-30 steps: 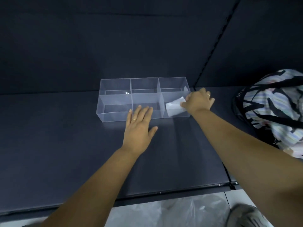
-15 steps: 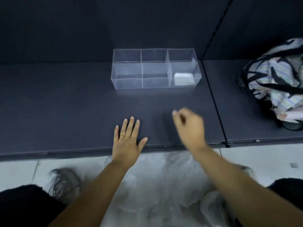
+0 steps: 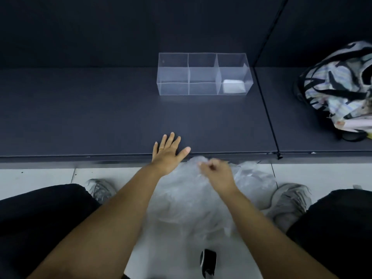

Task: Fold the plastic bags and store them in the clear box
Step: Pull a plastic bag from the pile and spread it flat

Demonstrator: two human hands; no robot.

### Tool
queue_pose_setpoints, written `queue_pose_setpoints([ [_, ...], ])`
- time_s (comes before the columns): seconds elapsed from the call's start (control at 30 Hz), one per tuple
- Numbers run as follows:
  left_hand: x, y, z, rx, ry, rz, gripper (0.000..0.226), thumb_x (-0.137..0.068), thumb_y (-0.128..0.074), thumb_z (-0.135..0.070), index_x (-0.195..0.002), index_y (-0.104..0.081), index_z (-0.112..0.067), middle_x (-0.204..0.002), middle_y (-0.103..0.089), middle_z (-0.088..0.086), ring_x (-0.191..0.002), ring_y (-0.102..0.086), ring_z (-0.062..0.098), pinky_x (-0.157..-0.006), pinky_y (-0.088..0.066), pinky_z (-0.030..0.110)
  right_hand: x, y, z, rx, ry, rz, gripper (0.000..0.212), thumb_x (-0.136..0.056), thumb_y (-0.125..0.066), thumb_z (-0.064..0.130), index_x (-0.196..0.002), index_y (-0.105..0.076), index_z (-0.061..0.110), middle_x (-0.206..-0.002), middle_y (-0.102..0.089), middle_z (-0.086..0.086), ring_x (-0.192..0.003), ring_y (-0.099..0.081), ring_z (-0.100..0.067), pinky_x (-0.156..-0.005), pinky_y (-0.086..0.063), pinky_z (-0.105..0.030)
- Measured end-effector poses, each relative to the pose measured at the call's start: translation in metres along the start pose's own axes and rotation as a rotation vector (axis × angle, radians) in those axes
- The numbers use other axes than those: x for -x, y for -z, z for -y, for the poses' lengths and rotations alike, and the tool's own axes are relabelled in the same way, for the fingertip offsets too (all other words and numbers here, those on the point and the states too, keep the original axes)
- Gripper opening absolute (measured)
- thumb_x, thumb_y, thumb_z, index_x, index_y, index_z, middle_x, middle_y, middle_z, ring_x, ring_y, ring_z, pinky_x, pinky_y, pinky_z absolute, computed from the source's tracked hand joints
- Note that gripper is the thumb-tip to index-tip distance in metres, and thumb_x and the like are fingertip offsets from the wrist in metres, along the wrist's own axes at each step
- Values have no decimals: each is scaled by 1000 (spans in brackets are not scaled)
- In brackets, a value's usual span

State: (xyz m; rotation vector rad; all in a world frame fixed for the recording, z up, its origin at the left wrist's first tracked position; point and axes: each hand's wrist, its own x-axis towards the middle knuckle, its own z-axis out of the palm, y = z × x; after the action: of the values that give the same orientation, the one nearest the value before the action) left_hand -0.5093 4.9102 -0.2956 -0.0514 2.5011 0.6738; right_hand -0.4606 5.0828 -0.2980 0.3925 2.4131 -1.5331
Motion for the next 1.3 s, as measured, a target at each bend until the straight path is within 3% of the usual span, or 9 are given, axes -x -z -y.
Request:
queue_pose_setpoints([
  [0.13,37,32,-29,722,-56,239,80,-74,-39,-79,-144,-38,-38,-150,-35,-17,-140,-30,8,-111,-26,30,-5,54,47,-241,84,10,36,-92,-62,28,-62,-51,10,-50,-54,4,-48,-50,-8,-52,-44,-20],
  [0.3,65,37,-70,865,-205,295,53,-76,-78,-33,-125,-57,-27,-114,-70,-6,-105,-66,12,-94,-51,31,-6,91,85,-367,99,60,44,-93,-59,37,-81,-59,-5,-75,-59,-16,-68,-55,-22,-68,-47,-33],
  [0.5,74,47,-69,914,-154,45,25,-76,-80,-29,-94,-71,-15,-87,-74,-6,-77,-69,7,-65,-50,15,1,123,85,-580,53,-35,37,-93,-60,30,-61,-52,16,-63,-62,-1,-62,-62,-13,-60,-54,-24],
  [0.6,79,48,-66,973,-76,-62,29,-77,-73,-43,-85,-70,-16,-77,-66,-18,-78,-60,-2,-76,-46,16,0,131,75,-641,-82,-212,42,-90,-63,40,-55,-49,20,-48,-50,4,-46,-46,-11,-46,-45,-22],
  [0.7,83,47,-63,1145,13,-91,38,-81,-67,-51,-93,-72,-15,-89,-71,-7,-93,-64,14,-98,-45,36,4,130,69,-770,-145,-121,53,-79,-60,65,-90,-60,13,-68,-70,2,-60,-64,-11,-58,-51,-24],
  [0.8,89,44,-66,1308,61,-104,34,-86,-64,-46,-88,-72,-13,-89,-71,9,-82,-66,24,-85,-53,40,14,122,68,-603,-74,225,86,-54,-70,78,-119,-57,23,-108,-72,7,-98,-68,-9,-85,-51,-31],
  [0.93,89,38,-70,1387,86,-62,34,-88,-62,-45,-81,-73,-14,-71,-69,4,-67,-66,19,-67,-55,29,27,92,72,-391,-1,298,66,-67,-83,43,-124,-50,32,-100,-70,6,-95,-67,-13,-84,-52,-28],
  [1.07,88,35,-67,1458,179,-141,34,-90,-61,-44,-87,-73,-12,-82,-72,7,-76,-69,22,-69,-55,30,32,83,73,-418,14,63,7,-85,-69,12,-82,-66,17,-66,-67,4,-58,-59,-9,-53,-48,-17],
  [1.3,71,41,-41,1372,548,-516,42,-90,-59,-45,-102,-64,-5,-95,-68,12,-92,-66,31,-89,-53,41,21,114,62,-522,83,-121,15,-89,-63,5,-81,-71,15,-73,-65,-6,-67,-55,-16,-68,-50,-27],
])
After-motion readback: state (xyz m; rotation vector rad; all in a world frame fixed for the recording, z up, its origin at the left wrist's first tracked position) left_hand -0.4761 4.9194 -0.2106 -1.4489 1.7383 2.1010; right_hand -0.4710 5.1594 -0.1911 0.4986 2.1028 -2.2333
